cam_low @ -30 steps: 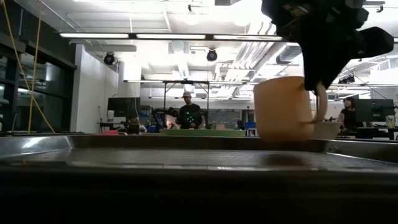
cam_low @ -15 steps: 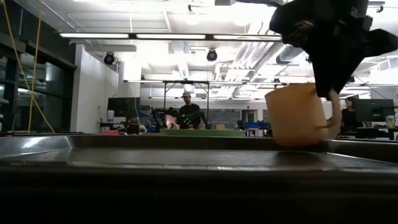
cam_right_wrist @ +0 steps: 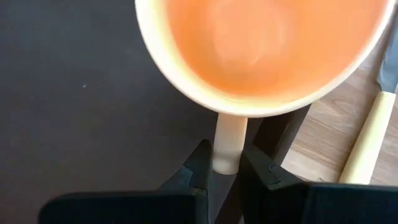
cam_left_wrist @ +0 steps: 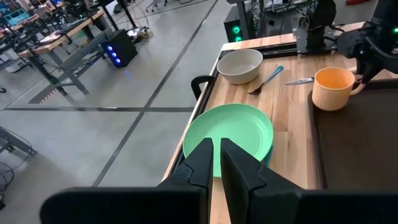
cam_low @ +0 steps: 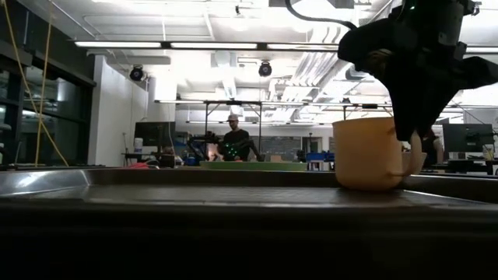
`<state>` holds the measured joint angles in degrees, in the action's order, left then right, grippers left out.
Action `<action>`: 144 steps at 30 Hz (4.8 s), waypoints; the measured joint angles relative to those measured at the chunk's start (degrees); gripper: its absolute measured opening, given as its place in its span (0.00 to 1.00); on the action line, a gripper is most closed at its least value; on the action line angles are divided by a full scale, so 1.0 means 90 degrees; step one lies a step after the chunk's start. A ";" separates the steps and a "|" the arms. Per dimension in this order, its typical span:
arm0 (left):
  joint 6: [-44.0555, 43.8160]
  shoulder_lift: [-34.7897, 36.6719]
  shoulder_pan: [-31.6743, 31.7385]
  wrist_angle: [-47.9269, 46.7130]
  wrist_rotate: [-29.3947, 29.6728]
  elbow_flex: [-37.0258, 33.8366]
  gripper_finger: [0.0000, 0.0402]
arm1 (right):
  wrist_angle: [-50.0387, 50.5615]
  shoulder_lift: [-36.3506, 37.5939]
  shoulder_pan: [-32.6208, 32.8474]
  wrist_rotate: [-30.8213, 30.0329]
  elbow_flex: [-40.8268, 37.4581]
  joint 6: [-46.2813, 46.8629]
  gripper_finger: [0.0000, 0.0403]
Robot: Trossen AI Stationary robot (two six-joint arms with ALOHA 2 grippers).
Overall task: Set up tray
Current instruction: Put the orange mug on the brown serving tray, then put the green plate to the bottom of the orange mug on the brown serving tray
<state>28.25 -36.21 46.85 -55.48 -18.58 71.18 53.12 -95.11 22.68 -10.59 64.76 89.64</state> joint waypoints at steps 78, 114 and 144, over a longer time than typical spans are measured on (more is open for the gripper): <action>-0.0559 -0.0002 0.0002 0.0261 -0.0302 0.0000 0.16 | 0.0322 -0.2028 -0.6344 0.1332 0.3316 -0.8303 0.48; -0.0503 -0.0002 0.0002 0.0189 -0.0308 0.0000 0.16 | -0.1689 -0.2021 -0.6279 0.1626 0.1397 -0.6536 0.43; -0.0453 0.0000 0.0001 0.0141 -0.0320 0.0000 0.16 | -0.1943 -0.1970 -0.6166 0.1879 0.1869 -0.6626 0.00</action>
<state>24.17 -36.21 46.86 -54.22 -21.45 71.18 35.63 -112.84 -32.82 6.32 81.59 30.00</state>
